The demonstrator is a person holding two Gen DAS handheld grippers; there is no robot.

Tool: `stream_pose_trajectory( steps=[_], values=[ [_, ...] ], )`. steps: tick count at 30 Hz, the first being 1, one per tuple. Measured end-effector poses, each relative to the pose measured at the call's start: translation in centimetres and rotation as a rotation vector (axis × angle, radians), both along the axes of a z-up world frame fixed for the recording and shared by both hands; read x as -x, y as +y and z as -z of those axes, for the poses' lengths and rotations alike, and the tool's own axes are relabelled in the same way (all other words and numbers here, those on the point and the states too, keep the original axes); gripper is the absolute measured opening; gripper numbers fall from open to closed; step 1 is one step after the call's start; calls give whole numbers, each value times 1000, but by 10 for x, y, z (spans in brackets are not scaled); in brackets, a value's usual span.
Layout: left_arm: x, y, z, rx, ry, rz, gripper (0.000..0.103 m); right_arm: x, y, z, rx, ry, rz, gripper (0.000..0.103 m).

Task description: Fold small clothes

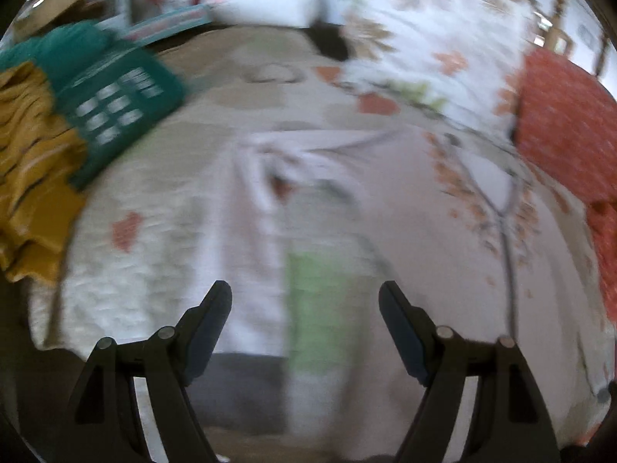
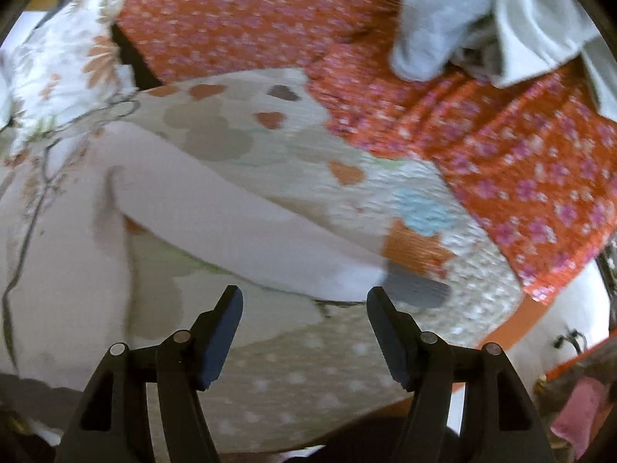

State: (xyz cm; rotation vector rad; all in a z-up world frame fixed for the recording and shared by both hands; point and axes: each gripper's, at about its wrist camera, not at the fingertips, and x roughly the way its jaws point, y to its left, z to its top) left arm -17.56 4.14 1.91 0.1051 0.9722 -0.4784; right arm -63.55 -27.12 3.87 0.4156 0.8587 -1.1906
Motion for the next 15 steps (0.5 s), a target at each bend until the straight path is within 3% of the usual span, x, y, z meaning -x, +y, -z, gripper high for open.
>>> stream_pose_trajectory(
  steps=[3,6,12,14,15],
  values=[
    [-15,35,9,-5,55,-99,78,-19,3,5,-12,-15,-50,71],
    [-22,52,26,-22,127,-128,79,-35,4,13,-42,-44,-90,71],
    [-9,32,46,-96,145,-3,77,-56,9,28,-91,-68,-156,71],
    [-7,26,49,-133,140,4,32,-58,13,30,-94,-78,-163,71],
    [-8,27,48,-146,128,-13,24,-59,13,30,-97,-83,-164,71]
  ],
)
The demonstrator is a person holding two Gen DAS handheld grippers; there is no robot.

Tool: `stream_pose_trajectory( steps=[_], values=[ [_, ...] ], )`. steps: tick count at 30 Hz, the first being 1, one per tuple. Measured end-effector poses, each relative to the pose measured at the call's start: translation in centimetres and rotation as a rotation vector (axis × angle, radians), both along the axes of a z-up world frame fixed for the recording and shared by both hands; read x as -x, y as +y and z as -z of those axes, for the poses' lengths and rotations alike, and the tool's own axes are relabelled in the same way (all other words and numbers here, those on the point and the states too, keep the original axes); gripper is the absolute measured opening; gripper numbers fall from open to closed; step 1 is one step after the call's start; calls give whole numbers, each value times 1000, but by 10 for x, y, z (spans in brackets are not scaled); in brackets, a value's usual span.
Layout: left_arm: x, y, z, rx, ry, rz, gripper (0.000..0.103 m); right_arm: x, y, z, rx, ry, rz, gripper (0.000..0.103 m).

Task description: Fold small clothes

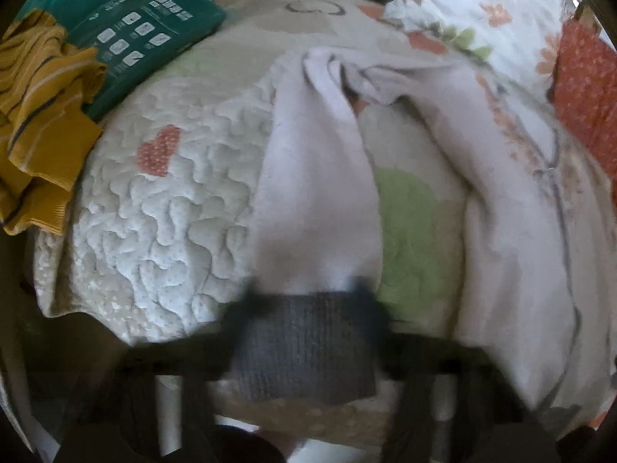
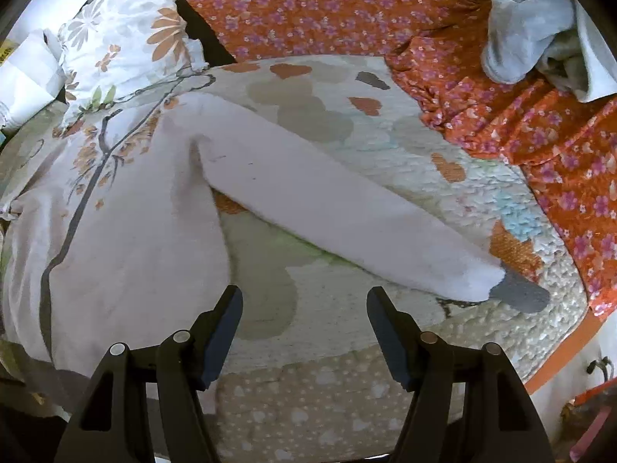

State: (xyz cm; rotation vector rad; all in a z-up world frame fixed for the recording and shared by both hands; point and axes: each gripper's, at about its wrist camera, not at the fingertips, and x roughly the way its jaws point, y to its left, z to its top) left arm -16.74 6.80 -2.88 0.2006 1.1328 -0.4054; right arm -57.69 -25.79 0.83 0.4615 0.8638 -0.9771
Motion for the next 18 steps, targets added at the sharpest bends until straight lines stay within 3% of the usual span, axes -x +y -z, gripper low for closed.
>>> stream_pose_trajectory(
  steps=[1,4,9,14,18],
  values=[
    [-2,4,-2,13,-7,-15,11,0,0,1,-4,-5,1,71],
    [-16,26,-15,76,-2,-105,10,1,2,3,-13,-13,5,71],
    [-50,84,-59,109,-109,-345,10,3,4,1,6,-16,-7,71],
    [-81,121,-84,132,-164,-456,11,-4,7,5,-7,-27,-13,71],
    [-96,123,-89,128,-177,-500,16,-20,16,11,-15,-13,-55,71]
  ],
)
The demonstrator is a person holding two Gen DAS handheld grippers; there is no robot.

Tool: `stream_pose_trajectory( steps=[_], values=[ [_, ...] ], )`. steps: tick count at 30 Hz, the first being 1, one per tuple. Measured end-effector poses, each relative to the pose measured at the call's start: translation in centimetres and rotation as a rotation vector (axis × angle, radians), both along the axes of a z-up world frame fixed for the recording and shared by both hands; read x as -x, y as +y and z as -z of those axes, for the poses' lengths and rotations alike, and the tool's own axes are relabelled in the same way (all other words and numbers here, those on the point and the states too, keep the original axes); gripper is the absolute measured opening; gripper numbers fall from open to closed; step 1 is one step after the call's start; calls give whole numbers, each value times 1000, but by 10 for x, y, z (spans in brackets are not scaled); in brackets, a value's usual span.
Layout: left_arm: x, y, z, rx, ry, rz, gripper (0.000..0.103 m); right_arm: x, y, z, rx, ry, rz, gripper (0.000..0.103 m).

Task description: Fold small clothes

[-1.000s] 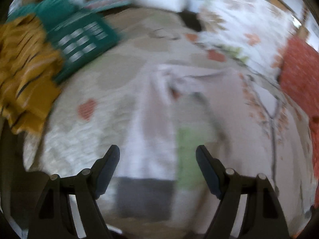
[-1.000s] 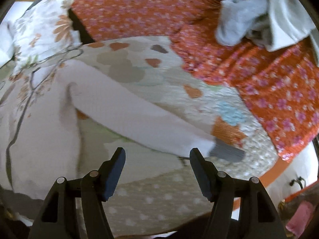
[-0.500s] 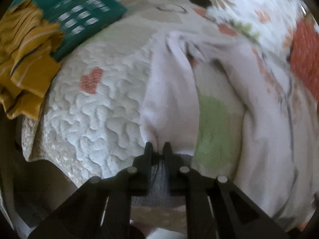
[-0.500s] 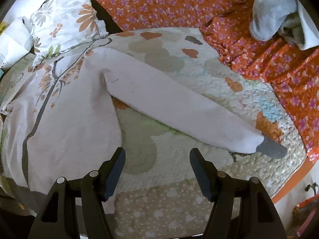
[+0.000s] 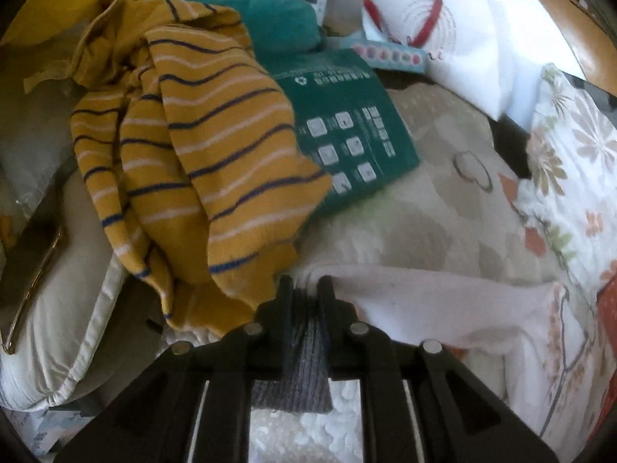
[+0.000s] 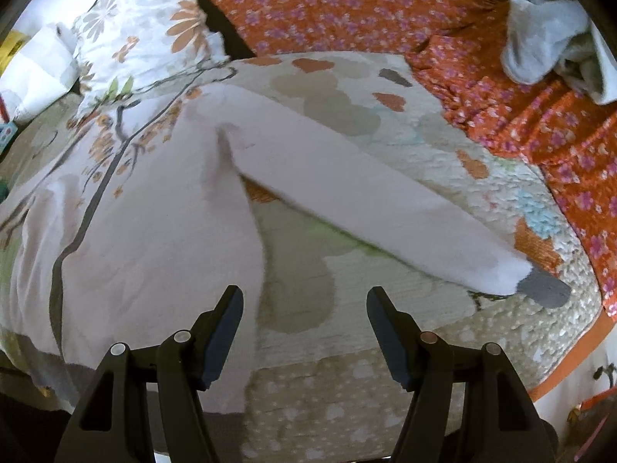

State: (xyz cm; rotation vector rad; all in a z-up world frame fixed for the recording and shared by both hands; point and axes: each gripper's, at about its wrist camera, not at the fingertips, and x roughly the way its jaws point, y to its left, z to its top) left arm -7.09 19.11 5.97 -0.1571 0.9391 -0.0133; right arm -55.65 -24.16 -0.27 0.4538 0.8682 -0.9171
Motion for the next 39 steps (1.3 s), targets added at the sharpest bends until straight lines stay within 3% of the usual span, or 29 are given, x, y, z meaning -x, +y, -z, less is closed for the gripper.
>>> stream_pose_trajectory(
  steps=[3,5,10,20,31,35,39],
  values=[
    [-6,-3,0,-24,-19,-69,26,-9,6,2,-4,2,-29,71],
    [-6,-1,0,-5,-38,-94,48,-14,9,0,1,-1,-48,71],
    [4,-18,-8,51,-73,-61,66,-27,14,0,22,8,-90,71],
    [15,-103,23,-14,-24,163,67,-88,31,11,39,85,-182,71],
    [47,-244,8,-89,-122,476,69,-175,30,3,181,177,-293,73],
    [61,-277,9,-139,-158,556,70,-194,21,7,179,204,-300,73],
    [68,-294,18,-158,-136,593,71,-206,6,16,145,218,-297,73]
  ],
)
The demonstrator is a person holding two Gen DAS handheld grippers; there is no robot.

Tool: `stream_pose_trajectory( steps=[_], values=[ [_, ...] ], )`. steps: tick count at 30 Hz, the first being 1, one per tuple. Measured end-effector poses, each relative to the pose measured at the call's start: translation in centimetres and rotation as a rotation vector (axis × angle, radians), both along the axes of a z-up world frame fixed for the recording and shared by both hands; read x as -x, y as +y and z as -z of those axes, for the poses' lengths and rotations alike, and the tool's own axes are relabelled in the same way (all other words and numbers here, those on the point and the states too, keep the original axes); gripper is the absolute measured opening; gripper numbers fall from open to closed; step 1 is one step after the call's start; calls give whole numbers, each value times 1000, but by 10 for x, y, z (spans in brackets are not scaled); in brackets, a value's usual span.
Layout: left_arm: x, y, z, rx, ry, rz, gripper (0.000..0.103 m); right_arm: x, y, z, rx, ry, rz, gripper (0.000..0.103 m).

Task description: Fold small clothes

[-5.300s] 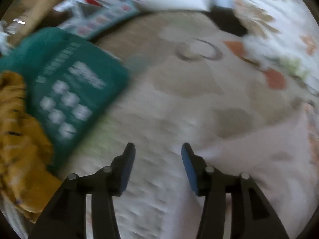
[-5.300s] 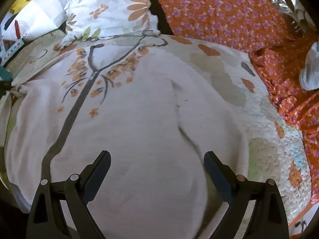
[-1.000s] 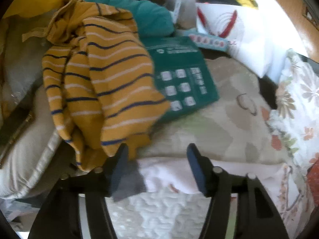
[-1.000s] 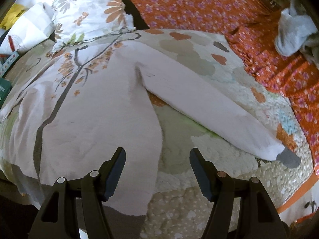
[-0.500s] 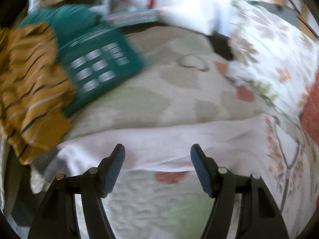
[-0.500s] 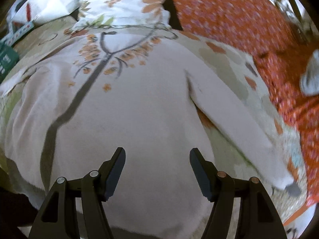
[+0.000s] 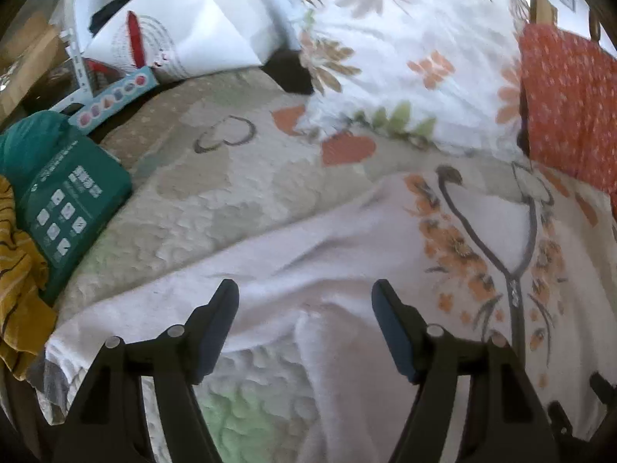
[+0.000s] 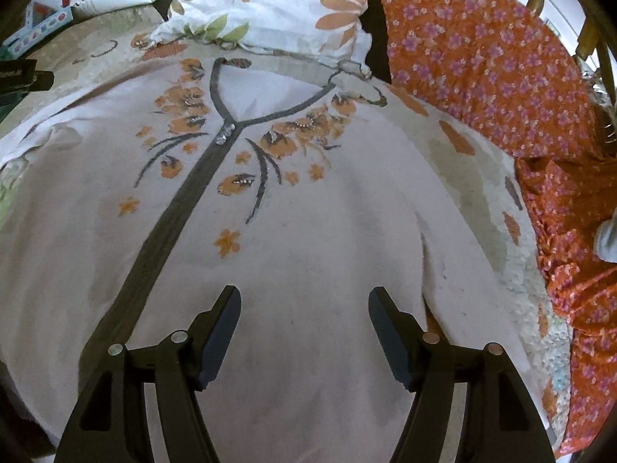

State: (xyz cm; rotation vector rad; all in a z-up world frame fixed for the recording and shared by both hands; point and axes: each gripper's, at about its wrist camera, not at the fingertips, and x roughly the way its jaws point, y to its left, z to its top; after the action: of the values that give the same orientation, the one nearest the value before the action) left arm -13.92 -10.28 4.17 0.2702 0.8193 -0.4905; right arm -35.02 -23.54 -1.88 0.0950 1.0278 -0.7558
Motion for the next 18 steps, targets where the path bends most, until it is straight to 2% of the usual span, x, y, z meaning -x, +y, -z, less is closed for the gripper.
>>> stream_pose_trajectory(
  steps=[8,18],
  values=[
    [-3,-14,18,-28,73,-11,71,-1,-20,7,-36,6,16,77],
    [5,-33,24,-58,73,10,71,0,-27,10,-51,-4,9,80]
  ],
)
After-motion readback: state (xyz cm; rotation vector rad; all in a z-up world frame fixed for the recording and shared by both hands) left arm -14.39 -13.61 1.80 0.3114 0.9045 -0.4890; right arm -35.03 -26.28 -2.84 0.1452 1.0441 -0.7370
